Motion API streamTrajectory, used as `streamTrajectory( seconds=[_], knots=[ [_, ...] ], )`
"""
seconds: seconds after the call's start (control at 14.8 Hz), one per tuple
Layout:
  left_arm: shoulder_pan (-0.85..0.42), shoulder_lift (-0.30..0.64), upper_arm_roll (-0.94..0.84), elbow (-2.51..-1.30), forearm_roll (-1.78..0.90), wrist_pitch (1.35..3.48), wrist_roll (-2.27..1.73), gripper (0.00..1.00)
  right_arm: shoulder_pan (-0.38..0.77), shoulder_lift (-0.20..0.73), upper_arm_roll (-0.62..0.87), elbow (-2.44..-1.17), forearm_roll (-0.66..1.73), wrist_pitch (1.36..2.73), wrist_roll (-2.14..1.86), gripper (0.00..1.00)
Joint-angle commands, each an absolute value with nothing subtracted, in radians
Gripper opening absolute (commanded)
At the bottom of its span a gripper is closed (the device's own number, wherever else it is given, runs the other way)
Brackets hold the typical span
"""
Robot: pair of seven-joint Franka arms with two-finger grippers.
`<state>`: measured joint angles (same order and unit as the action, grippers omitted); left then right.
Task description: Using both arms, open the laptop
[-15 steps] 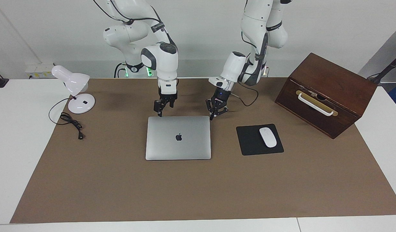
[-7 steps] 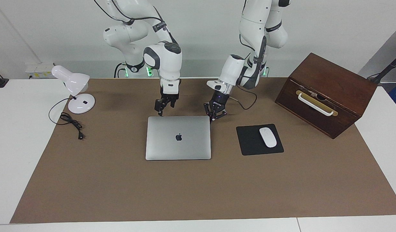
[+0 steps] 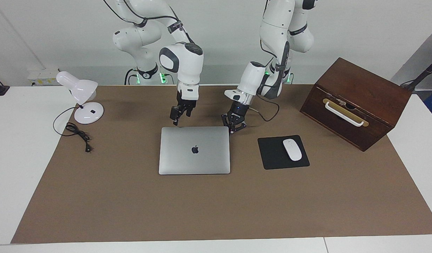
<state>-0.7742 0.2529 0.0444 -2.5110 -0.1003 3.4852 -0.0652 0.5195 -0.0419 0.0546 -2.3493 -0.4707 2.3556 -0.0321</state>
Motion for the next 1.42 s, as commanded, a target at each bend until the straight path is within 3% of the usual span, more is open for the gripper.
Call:
streamTrajectory(
  seconds=[0.0, 1.35],
  knots=[
    [-0.781, 0.288, 0.049, -2.485, -0.114, 3.505, -0.069, 0.0, 0.499, -0.022, 0.057, -2.341, -0.5, 2.401, -0.02, 1.0],
    [-0.784, 0.311, 0.051, -2.467, -0.107, 3.505, -0.058, 0.0, 0.428, 0.051, 0.057, -2.304, -0.503, 2.525, -0.066, 1.0]
  ],
)
